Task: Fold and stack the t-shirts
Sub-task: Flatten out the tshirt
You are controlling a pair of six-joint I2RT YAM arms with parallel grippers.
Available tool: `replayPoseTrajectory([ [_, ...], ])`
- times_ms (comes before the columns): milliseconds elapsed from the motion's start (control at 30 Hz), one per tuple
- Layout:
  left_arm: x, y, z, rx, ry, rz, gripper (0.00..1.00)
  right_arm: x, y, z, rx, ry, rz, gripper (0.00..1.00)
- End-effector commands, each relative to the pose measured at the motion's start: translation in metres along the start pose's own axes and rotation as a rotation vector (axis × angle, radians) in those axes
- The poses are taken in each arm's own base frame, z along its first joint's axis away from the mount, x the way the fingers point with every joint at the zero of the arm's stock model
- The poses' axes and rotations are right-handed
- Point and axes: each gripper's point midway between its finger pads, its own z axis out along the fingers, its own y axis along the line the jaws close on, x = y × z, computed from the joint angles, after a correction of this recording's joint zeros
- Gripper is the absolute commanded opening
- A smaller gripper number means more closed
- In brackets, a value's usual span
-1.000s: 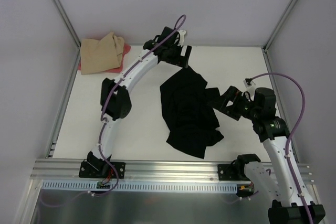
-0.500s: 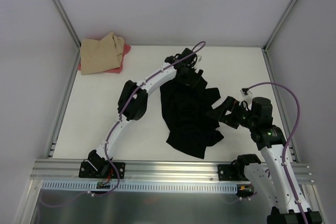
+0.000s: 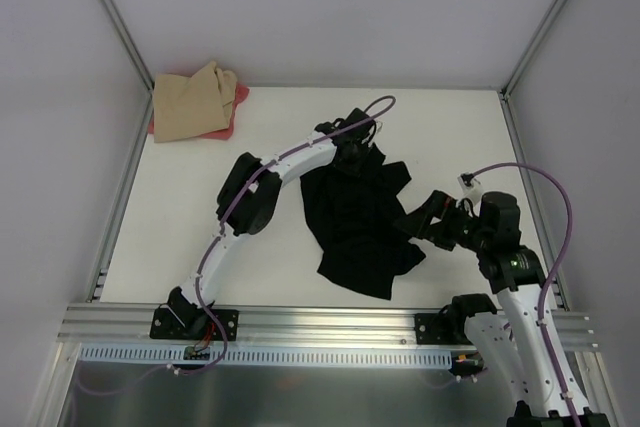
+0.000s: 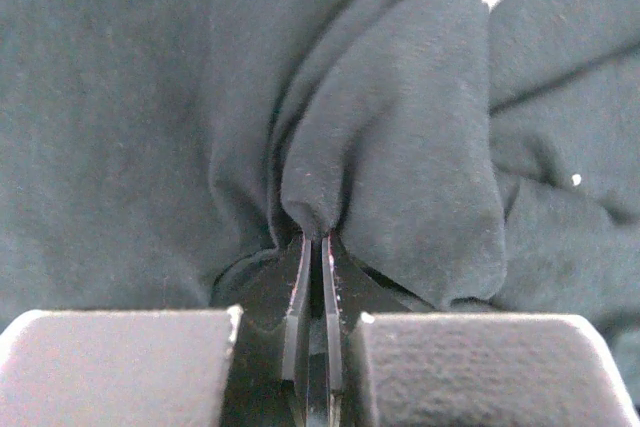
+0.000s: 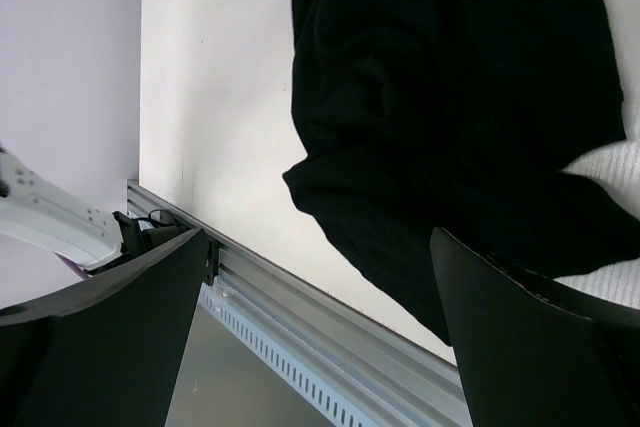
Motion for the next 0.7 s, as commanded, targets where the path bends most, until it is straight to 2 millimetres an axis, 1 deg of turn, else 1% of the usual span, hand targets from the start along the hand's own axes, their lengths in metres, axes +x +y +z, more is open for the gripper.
replayPoseTrajectory([
  [0,-0.034,0.026,-0.075,-0.115,-0.151,0.005,0.00,0.002,-0.002,0.002,-0.002,0.008,-0.004,0.99],
  [33,-0.042,0.029,-0.095,-0.128,-0.195,0.005,0.00,0.002,-0.003,0.002,-0.002,0.008,-0.003,1.00],
  [67,-0.037,0.038,-0.108,-0.167,-0.206,0.009,0.00,0.005,-0.006,0.004,0.003,0.016,0.003,0.99],
  [100,-0.044,0.041,-0.129,-0.177,-0.243,0.006,0.00,0.005,-0.007,0.006,0.000,0.014,0.003,0.99],
  [133,-0.059,0.042,-0.174,-0.175,-0.328,-0.001,0.00,0.005,-0.008,0.007,-0.001,0.013,0.010,1.00],
  [167,-0.055,0.048,-0.189,-0.193,-0.336,-0.006,0.00,0.005,-0.009,0.009,-0.002,0.017,0.018,0.99],
  [200,-0.053,0.051,-0.208,-0.199,-0.351,-0.013,0.00,0.006,-0.010,0.012,-0.011,0.017,0.023,1.00],
  [233,-0.059,0.051,-0.249,-0.193,-0.428,-0.025,0.00,0.007,-0.011,0.014,-0.011,0.020,0.030,1.00],
  [267,-0.050,0.049,-0.256,-0.177,-0.429,-0.022,0.00,0.008,-0.014,0.017,-0.009,0.028,0.039,1.00],
  [300,-0.051,0.046,-0.287,-0.158,-0.486,-0.028,0.00,0.008,-0.015,0.020,-0.012,0.026,0.040,0.99],
  [333,-0.044,0.046,-0.297,-0.150,-0.486,-0.034,0.00,0.008,-0.016,0.022,-0.012,0.028,0.045,0.99],
  [367,-0.035,0.046,-0.300,-0.148,-0.473,-0.040,0.00,0.007,-0.017,0.024,-0.016,0.026,0.044,0.99],
  [400,-0.029,0.046,-0.319,-0.145,-0.495,-0.049,0.00,0.008,-0.019,0.027,-0.010,0.036,0.052,0.99],
  [433,-0.020,0.048,-0.324,-0.147,-0.486,-0.060,0.00,0.007,-0.019,0.028,-0.013,0.040,0.054,0.99],
  [467,-0.005,0.050,-0.318,-0.152,-0.455,-0.062,0.00,0.006,-0.019,0.029,-0.017,0.040,0.049,1.00],
  [500,0.003,0.054,-0.320,-0.170,-0.450,-0.070,0.00,0.007,-0.020,0.031,-0.015,0.053,0.055,0.99],
  [533,0.021,0.058,-0.321,-0.181,-0.439,-0.080,0.00,0.007,-0.020,0.032,-0.014,0.055,0.054,1.00],
  [567,0.029,0.061,-0.320,-0.193,-0.435,-0.086,0.00,0.006,-0.020,0.033,-0.015,0.057,0.049,1.00],
  [600,0.038,0.067,-0.327,-0.219,-0.448,-0.099,0.00,0.006,-0.022,0.034,-0.008,0.063,0.050,0.99],
  [633,0.057,0.072,-0.315,-0.238,-0.403,-0.119,0.02,0.005,-0.022,0.034,-0.008,0.063,0.047,0.99],
  [667,0.070,0.075,-0.312,-0.251,-0.377,-0.134,0.10,0.006,-0.023,0.035,-0.006,0.068,0.040,0.99],
])
